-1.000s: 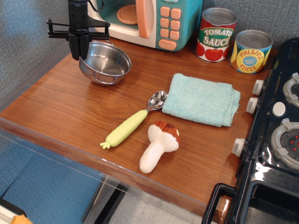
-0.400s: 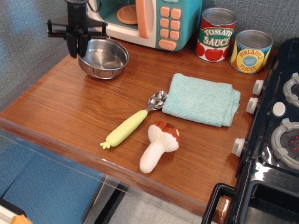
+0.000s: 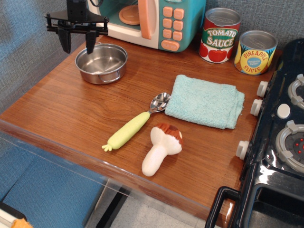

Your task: Move pot to front of microwave.

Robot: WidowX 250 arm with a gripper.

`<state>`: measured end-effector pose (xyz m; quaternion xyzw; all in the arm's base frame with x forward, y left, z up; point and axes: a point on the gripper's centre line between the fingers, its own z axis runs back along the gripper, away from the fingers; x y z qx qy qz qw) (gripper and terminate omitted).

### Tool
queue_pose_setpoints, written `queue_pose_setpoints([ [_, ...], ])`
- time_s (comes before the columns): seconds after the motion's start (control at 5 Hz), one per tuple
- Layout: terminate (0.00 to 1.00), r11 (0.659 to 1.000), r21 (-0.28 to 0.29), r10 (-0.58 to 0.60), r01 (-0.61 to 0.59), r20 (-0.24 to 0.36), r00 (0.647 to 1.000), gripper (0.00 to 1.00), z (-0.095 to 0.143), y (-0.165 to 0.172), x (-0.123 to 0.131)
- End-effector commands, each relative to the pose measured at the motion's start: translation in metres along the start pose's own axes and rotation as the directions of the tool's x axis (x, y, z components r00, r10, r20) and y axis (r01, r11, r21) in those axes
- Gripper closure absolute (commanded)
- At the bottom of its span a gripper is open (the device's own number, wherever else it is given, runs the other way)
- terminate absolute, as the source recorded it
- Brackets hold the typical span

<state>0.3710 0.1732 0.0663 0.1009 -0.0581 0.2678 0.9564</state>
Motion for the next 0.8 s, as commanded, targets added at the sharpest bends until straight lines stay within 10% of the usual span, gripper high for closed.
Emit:
queue_pose_setpoints([
  [0.0,0.0,0.966,-0.107,-0.224,0.234,0.099,0.97,0.0,0.0441,0.0023,0.0017],
  [0.4,0.0,0.95,-0.072,-0.294,0.302,0.108,0.95,0.0,0.0469,0.0022,-0.0001],
  [0.6,1.0,0.95,-0.072,-0.294,0.302,0.108,0.95,0.0,0.0469,0.0022,-0.0001],
])
